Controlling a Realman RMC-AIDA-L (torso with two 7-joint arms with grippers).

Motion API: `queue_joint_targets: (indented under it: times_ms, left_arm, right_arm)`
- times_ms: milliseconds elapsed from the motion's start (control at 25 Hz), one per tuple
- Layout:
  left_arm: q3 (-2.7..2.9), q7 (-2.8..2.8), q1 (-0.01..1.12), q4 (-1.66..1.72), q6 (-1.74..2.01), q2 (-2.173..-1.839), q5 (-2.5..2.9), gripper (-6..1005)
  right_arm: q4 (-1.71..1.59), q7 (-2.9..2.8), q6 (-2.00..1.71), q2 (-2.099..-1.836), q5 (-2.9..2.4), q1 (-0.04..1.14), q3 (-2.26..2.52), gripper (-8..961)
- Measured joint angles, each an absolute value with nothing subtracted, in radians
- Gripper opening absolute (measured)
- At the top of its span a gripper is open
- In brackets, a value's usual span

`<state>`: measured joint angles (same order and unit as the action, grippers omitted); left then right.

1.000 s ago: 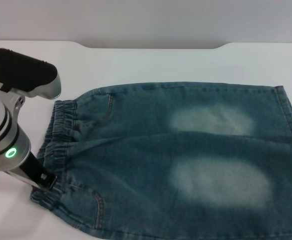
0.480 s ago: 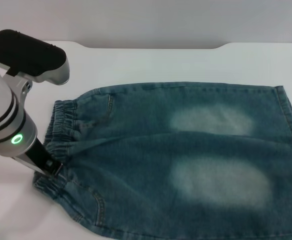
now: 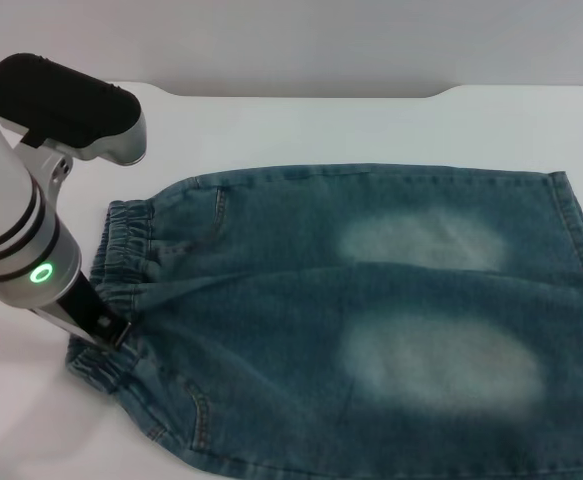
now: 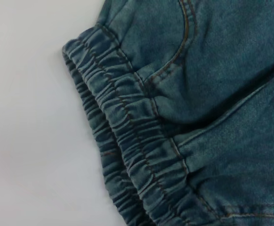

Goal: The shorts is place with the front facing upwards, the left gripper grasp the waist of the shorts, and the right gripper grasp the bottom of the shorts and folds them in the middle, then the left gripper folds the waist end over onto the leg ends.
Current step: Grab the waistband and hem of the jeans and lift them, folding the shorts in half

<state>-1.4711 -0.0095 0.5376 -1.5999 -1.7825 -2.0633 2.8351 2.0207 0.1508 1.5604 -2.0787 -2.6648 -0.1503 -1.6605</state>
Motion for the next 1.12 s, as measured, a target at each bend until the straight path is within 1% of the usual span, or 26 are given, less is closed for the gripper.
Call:
queue_joint_targets:
  times_ms: [400,800,1120]
  left_arm:
    - [-1.459,-0.011,0.562,-1.573,-1.776,-2.065,2.838,17]
    - [-1.449,-0.012,0.572,-1.563,-1.769,-2.065,2.837,17]
    - [-1.447,-0.008,0.572,-1.563,-1.767,-2.065,2.833,17]
  right_arm:
    - [2.000,0.151,1.549,-2.078,-2.664,-0.193,-1.662,613]
    - [1.889,0.168,1.493,-2.078,-2.605,-0.188,-1.645,596]
    - [1.878,0.171,1.483,-2.078,-2.600,-0.186,-1.634,582]
